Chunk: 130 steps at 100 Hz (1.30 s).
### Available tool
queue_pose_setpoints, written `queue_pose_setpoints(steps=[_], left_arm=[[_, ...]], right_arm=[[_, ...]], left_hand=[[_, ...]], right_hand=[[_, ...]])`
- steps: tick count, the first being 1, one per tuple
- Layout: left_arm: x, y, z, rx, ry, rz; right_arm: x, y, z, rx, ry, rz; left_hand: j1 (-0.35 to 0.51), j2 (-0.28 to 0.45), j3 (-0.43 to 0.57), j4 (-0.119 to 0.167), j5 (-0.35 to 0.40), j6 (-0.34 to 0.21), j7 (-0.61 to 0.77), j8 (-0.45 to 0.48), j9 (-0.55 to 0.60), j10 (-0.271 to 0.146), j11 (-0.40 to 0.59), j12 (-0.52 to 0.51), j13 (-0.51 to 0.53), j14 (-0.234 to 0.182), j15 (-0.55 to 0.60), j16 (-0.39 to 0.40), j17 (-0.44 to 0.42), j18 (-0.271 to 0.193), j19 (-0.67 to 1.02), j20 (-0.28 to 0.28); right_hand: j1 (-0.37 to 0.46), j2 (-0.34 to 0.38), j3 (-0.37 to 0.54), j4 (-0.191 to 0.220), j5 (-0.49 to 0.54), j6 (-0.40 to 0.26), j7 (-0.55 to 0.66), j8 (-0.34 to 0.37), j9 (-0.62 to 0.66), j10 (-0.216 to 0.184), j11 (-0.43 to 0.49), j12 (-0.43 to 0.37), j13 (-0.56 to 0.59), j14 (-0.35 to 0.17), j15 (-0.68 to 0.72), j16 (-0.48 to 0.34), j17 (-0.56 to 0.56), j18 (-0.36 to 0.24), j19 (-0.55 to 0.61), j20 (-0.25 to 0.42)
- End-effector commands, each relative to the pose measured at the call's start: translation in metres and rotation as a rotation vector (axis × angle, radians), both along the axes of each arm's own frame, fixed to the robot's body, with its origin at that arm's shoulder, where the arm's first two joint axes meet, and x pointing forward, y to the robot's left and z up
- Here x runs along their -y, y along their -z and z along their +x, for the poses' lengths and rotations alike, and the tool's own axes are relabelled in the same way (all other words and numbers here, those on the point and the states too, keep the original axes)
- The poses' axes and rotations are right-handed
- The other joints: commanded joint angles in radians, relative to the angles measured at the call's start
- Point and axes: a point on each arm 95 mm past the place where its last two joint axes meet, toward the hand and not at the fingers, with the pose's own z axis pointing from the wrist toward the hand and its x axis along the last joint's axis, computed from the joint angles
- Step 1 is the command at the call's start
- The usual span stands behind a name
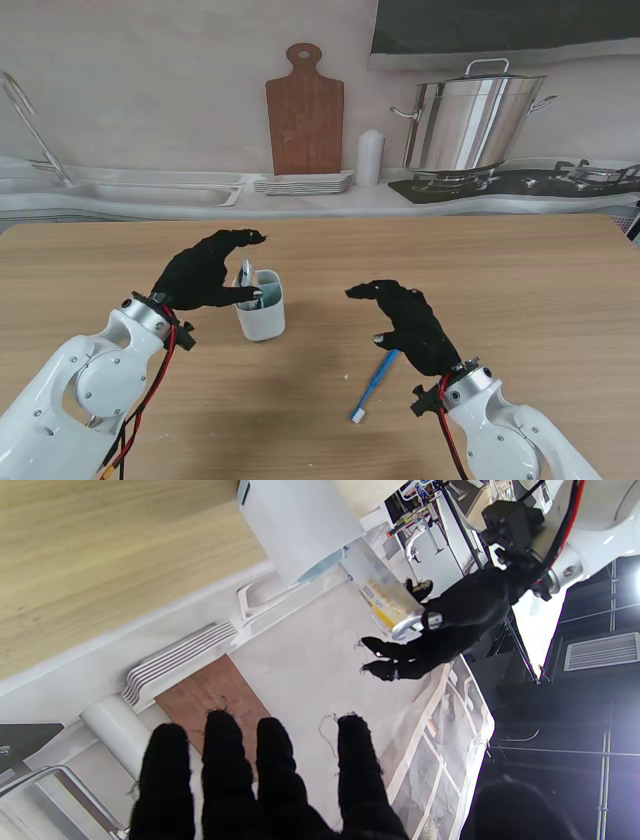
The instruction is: Organize toothpaste and toothbrush
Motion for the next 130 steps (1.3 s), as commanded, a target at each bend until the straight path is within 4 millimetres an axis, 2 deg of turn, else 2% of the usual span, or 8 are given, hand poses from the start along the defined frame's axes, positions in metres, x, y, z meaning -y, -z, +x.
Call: queue_pose_setpoints(steps=[1, 11, 41, 60, 70, 81, 90, 130], left_arm=[[0.004, -0.01, -0.006, 0.022, 0.022, -0.002], [0.004, -0.017, -0.013, 0.04, 0.033, 0.003], [0.005, -0.026, -0.036, 0.107, 0.068, 0.015], [0.01, -0.03, -0.059, 0.176, 0.108, -0.01], [0.016, -0.03, -0.071, 0.196, 0.136, -0.009], [0.024, -0.027, -0.082, 0.199, 0.174, 0.007], [0.031, -0.022, -0.087, 0.186, 0.203, 0.004], [0.043, 0.013, -0.087, 0.06, 0.23, 0.001]], right_arm=[[-0.001, 0.003, -0.002, -0.013, -0.005, -0.016], [0.001, 0.002, -0.001, -0.012, 0.0, -0.023], [0.005, 0.0, 0.001, -0.009, 0.013, -0.046], [0.012, -0.003, 0.005, -0.001, 0.029, -0.05], [0.019, -0.004, 0.006, 0.01, 0.037, -0.073], [0.027, -0.004, 0.008, 0.023, 0.041, -0.122], [0.033, -0.004, 0.009, 0.023, 0.038, -0.165], [0.057, 0.011, 0.016, -0.014, -0.01, -0.357]], left_hand=[[-0.033, 0.026, -0.037, 0.027, -0.031, 0.017, -0.016, -0.019, -0.059, 0.014, -0.026, -0.048, -0.009, 0.052, 0.001, 0.026, -0.012, -0.077, 0.015, 0.021], [-0.028, 0.051, -0.08, 0.036, -0.049, 0.013, -0.032, -0.03, -0.101, 0.024, -0.037, -0.06, -0.006, 0.043, 0.022, 0.023, -0.002, -0.102, 0.021, 0.025], [-0.03, 0.094, -0.12, 0.049, -0.047, 0.012, -0.044, -0.036, -0.088, 0.026, -0.039, -0.066, -0.006, 0.048, 0.024, 0.012, -0.001, -0.102, 0.019, 0.022], [-0.024, 0.115, -0.129, 0.063, -0.013, 0.008, -0.036, -0.033, -0.038, 0.01, -0.026, -0.062, 0.008, 0.048, 0.027, 0.01, 0.006, -0.092, 0.023, 0.023], [-0.024, 0.127, -0.124, 0.092, 0.006, -0.002, -0.034, -0.028, -0.042, 0.011, -0.041, -0.064, -0.013, 0.055, -0.002, 0.003, -0.015, -0.068, 0.0, 0.019], [-0.028, 0.156, -0.147, 0.122, 0.018, -0.018, -0.046, -0.022, -0.048, 0.005, -0.055, -0.067, -0.063, 0.058, -0.098, -0.009, -0.085, 0.0, -0.086, 0.039], [-0.029, 0.164, -0.146, 0.131, 0.028, -0.023, -0.051, -0.018, -0.045, 0.002, -0.059, -0.068, -0.08, 0.069, -0.15, -0.023, -0.125, 0.037, -0.13, 0.051], [-0.025, 0.18, -0.127, 0.143, 0.049, -0.032, -0.057, -0.014, -0.028, 0.001, -0.068, -0.073, -0.076, 0.073, -0.164, -0.022, -0.132, 0.047, -0.147, 0.069]], right_hand=[[-0.16, 0.319, 0.079, 0.005, -0.026, 0.005, 0.014, 0.002, -0.031, 0.01, 0.018, 0.012, 0.003, 0.012, 0.003, -0.013, 0.003, 0.0, 0.0, -0.001], [-0.16, 0.319, 0.079, 0.018, -0.026, 0.012, 0.016, 0.003, -0.026, 0.007, 0.028, 0.016, 0.009, 0.006, 0.009, -0.01, 0.007, 0.001, 0.002, 0.0], [-0.16, 0.319, 0.079, 0.061, -0.025, 0.015, 0.037, 0.013, -0.003, 0.003, 0.054, 0.026, 0.049, 0.004, 0.032, 0.001, 0.027, 0.007, 0.016, 0.008], [-0.16, 0.311, 0.079, -0.016, -0.02, 0.018, 0.115, 0.051, 0.067, -0.014, 0.06, 0.032, 0.1, -0.003, 0.047, 0.011, 0.053, 0.011, 0.033, 0.023], [-0.16, 0.319, 0.079, -0.016, 0.003, 0.021, 0.136, 0.061, 0.09, -0.018, 0.069, 0.038, 0.12, -0.006, 0.056, 0.016, 0.063, 0.011, 0.04, 0.028], [-0.158, 0.319, 0.079, 0.081, 0.021, 0.012, 0.141, 0.07, 0.102, -0.023, 0.073, 0.044, 0.134, -0.009, 0.064, 0.021, 0.071, 0.011, 0.048, 0.036], [-0.089, 0.319, 0.079, 0.145, 0.031, -0.001, 0.143, 0.078, 0.112, -0.03, 0.076, 0.049, 0.146, -0.012, 0.067, 0.024, 0.079, 0.012, 0.05, 0.041], [0.129, 0.319, 0.079, 0.289, 0.099, -0.079, 0.156, 0.107, 0.197, -0.141, 0.082, 0.063, 0.213, -0.043, 0.081, 0.033, 0.146, 0.035, 0.068, 0.061]])
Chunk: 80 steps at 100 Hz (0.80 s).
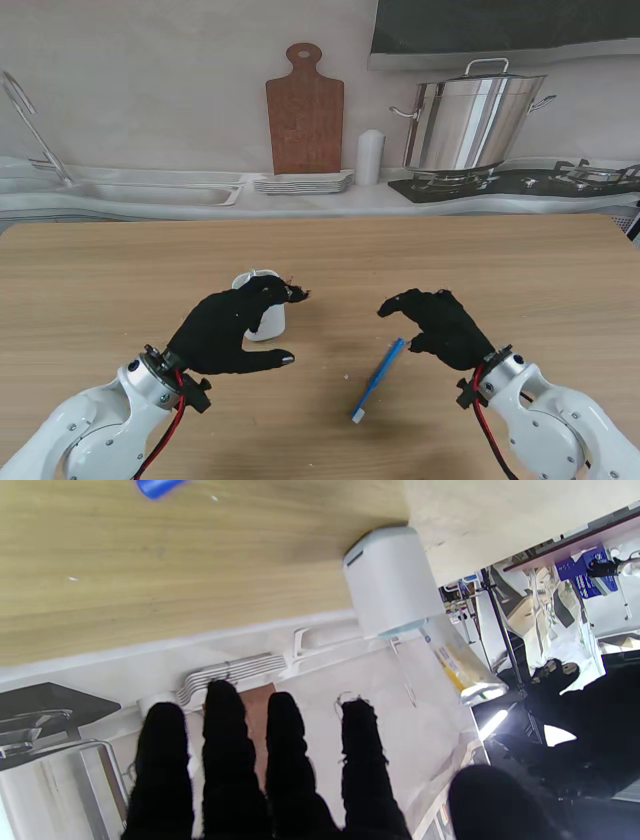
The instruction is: Organize toothpaste and toothbrush
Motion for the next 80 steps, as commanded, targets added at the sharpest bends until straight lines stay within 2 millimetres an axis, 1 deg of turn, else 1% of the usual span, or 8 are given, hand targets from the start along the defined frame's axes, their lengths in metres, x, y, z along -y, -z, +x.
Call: queue_pose_setpoints(steps=[1, 7, 15, 38, 52, 69, 80], left_arm=[[0.0, 0.009, 0.001, -0.036, -0.01, 0.025], [0.0, 0.014, 0.004, -0.055, -0.015, 0.031], [0.0, 0.02, 0.006, -0.076, -0.022, 0.043], [0.001, 0.035, 0.009, -0.136, -0.026, 0.025], [0.001, 0.04, 0.009, -0.157, -0.03, 0.021], [-0.001, 0.043, 0.007, -0.169, -0.039, 0.018], [-0.004, 0.046, 0.006, -0.18, -0.049, 0.025]], right_arm=[[0.002, 0.009, 0.001, -0.026, -0.002, -0.036], [0.003, 0.012, 0.003, -0.037, -0.006, -0.051], [0.003, 0.018, 0.005, -0.048, -0.018, -0.074], [-0.002, 0.03, 0.014, -0.07, -0.062, -0.134], [-0.005, 0.039, 0.019, -0.093, -0.083, -0.158], [-0.008, 0.046, 0.025, -0.11, -0.103, -0.18], [-0.011, 0.051, 0.028, -0.12, -0.118, -0.193]], left_hand=[[-0.026, 0.021, 0.005, 0.027, 0.008, -0.014, -0.008, 0.008, 0.026, -0.009, -0.022, -0.036, -0.002, 0.043, -0.006, -0.019, -0.017, 0.005, 0.001, 0.018], [-0.025, 0.022, 0.009, 0.027, 0.01, -0.014, -0.007, 0.009, 0.028, -0.008, -0.022, -0.036, -0.003, 0.042, -0.006, -0.018, -0.017, 0.005, 0.0, 0.02], [-0.024, 0.024, 0.013, 0.026, 0.013, -0.013, -0.005, 0.011, 0.034, -0.011, -0.02, -0.034, -0.002, 0.041, -0.005, -0.017, -0.018, 0.005, -0.001, 0.022], [-0.022, 0.028, 0.03, 0.025, 0.023, -0.01, 0.004, 0.016, 0.049, -0.012, -0.014, -0.031, 0.003, 0.046, -0.004, -0.015, -0.02, 0.009, -0.002, 0.031], [-0.019, 0.036, 0.037, 0.022, 0.028, -0.007, 0.008, 0.017, 0.057, -0.012, -0.011, -0.03, 0.006, 0.047, -0.002, -0.014, -0.018, 0.008, -0.002, 0.033], [-0.019, 0.044, 0.042, 0.017, 0.033, -0.007, 0.011, 0.018, 0.065, -0.013, -0.009, -0.029, 0.009, 0.05, 0.0, -0.014, -0.019, 0.011, -0.003, 0.037], [-0.018, 0.047, 0.044, 0.015, 0.034, -0.007, 0.012, 0.018, 0.07, -0.012, -0.008, -0.029, 0.008, 0.052, 0.0, -0.014, -0.02, 0.011, -0.004, 0.038]], right_hand=[[0.034, 0.277, 0.079, 0.051, 0.014, -0.025, 0.015, 0.007, 0.007, -0.044, 0.011, 0.016, 0.005, -0.032, 0.004, 0.026, 0.002, -0.006, 0.011, 0.01], [0.065, 0.277, 0.079, 0.066, 0.012, -0.034, 0.016, 0.011, 0.002, -0.058, 0.012, 0.018, 0.001, -0.04, 0.003, 0.026, 0.0, -0.011, 0.011, 0.011], [0.068, 0.277, 0.079, 0.074, 0.013, -0.04, 0.018, 0.013, -0.001, -0.063, 0.014, 0.019, -0.001, -0.042, 0.006, 0.028, 0.0, -0.015, 0.013, 0.013], [0.051, 0.277, 0.079, 0.073, 0.016, -0.047, 0.024, 0.018, 0.008, -0.069, 0.022, 0.023, 0.0, -0.055, 0.011, 0.031, -0.001, -0.019, 0.017, 0.016], [0.055, 0.277, 0.079, 0.069, 0.029, -0.021, 0.028, 0.021, 0.024, -0.066, 0.025, 0.024, 0.005, -0.065, 0.014, 0.032, 0.003, -0.02, 0.02, 0.019], [0.07, 0.277, 0.079, 0.068, 0.062, -0.014, 0.036, 0.027, 0.071, -0.076, 0.031, 0.026, 0.037, -0.103, 0.019, 0.034, 0.019, -0.033, 0.03, 0.025], [0.081, 0.277, 0.079, 0.067, 0.1, -0.017, 0.045, 0.033, 0.112, -0.082, 0.03, 0.026, 0.069, -0.113, 0.022, 0.034, 0.032, -0.038, 0.038, 0.029]])
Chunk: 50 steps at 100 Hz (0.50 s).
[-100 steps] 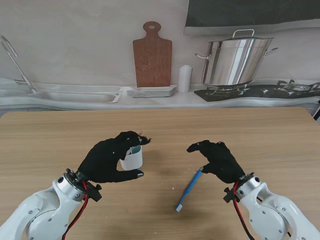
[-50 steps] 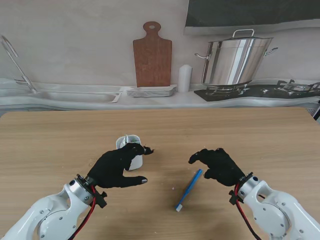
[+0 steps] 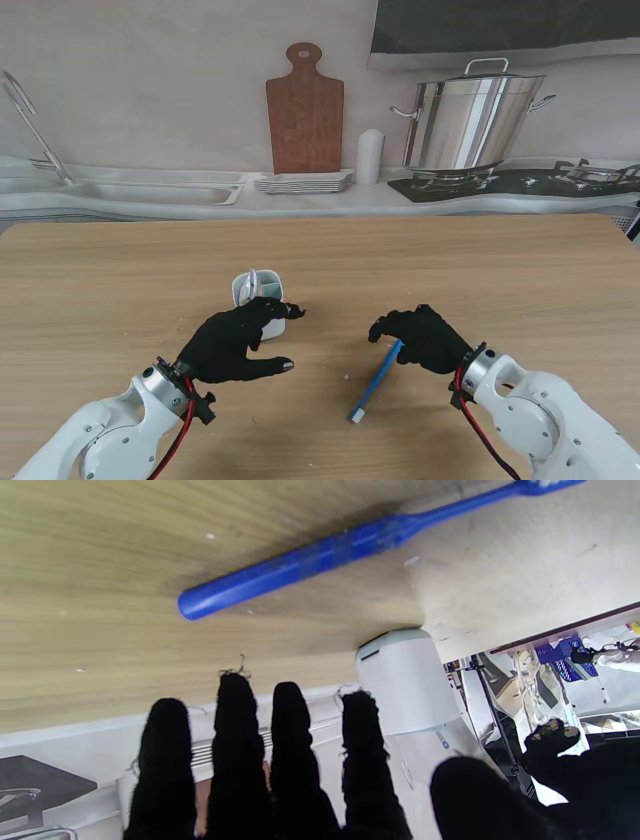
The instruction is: Organize toothpaste and toothbrush
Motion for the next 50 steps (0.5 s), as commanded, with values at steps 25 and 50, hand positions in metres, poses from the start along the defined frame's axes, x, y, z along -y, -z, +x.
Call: queue_pose_setpoints(steps=[25, 50], left_arm=[[-0.009, 0.014, -0.008, -0.051, -0.04, 0.024], [-0.018, 0.021, -0.011, -0.067, -0.073, 0.027]], right_arm=[[-0.007, 0.02, 0.0, -0.053, -0.068, -0.066], [-0.013, 0.036, -0.003, -0.072, -0.101, -0.088]], left_hand=[[-0.012, 0.033, 0.015, 0.011, 0.017, -0.002, 0.009, 0.006, 0.031, -0.009, -0.005, -0.019, 0.011, 0.048, 0.001, -0.013, -0.022, 0.01, -0.003, 0.015], [-0.008, 0.036, 0.019, 0.009, 0.021, -0.001, 0.011, 0.005, 0.035, -0.007, -0.004, -0.019, 0.01, 0.051, 0.002, -0.013, -0.024, 0.015, -0.004, 0.019]], right_hand=[[0.003, 0.253, 0.079, 0.024, 0.14, -0.053, 0.034, 0.031, 0.119, -0.049, 0.009, 0.012, 0.085, -0.024, 0.028, 0.032, 0.039, -0.018, 0.034, 0.029], [-0.013, 0.253, 0.079, 0.028, 0.185, -0.084, 0.055, 0.051, 0.172, -0.06, 0.033, 0.025, 0.108, -0.016, 0.051, 0.042, 0.05, -0.014, 0.045, 0.037]])
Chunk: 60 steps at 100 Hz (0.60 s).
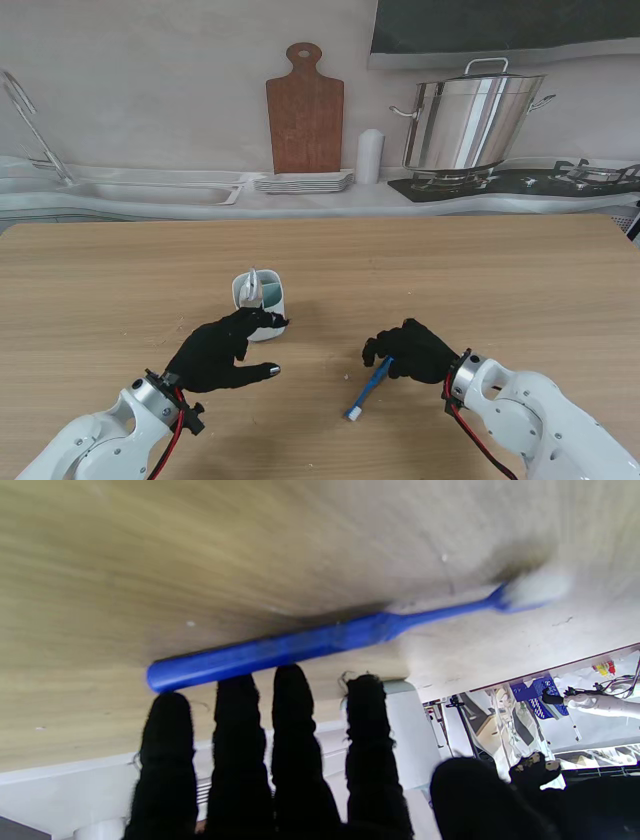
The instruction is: Organize toothpaste and toothbrush
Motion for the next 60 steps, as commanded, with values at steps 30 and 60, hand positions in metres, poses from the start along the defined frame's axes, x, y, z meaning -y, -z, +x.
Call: queue_pose_setpoints(steps=[30, 60], left_arm=[[-0.008, 0.011, -0.008, -0.032, -0.026, 0.011], [-0.015, 0.016, -0.011, -0.032, -0.041, 0.008]], right_arm=[[-0.011, 0.024, -0.006, -0.047, -0.056, -0.024], [-0.027, 0.035, -0.005, -0.091, -0.036, -0.017]], left_hand=[[-0.006, 0.026, 0.012, 0.007, 0.01, 0.0, 0.003, 0.004, 0.028, -0.007, -0.003, -0.018, 0.011, 0.047, 0.003, -0.013, -0.014, 0.007, 0.0, 0.02], [-0.003, 0.029, 0.013, 0.005, 0.016, 0.003, 0.007, 0.003, 0.045, -0.009, 0.002, -0.016, 0.014, 0.05, 0.004, -0.013, -0.015, 0.009, -0.002, 0.022]], right_hand=[[-0.01, 0.252, 0.079, 0.032, 0.097, -0.051, 0.058, 0.041, 0.079, -0.039, 0.059, 0.035, 0.092, 0.001, 0.077, 0.051, 0.091, -0.002, 0.076, 0.045], [0.021, 0.252, 0.079, -0.007, 0.253, -0.044, 0.083, 0.06, 0.31, -0.03, 0.134, 0.049, 0.37, 0.01, 0.25, 0.135, 0.362, 0.006, 0.233, 0.11]])
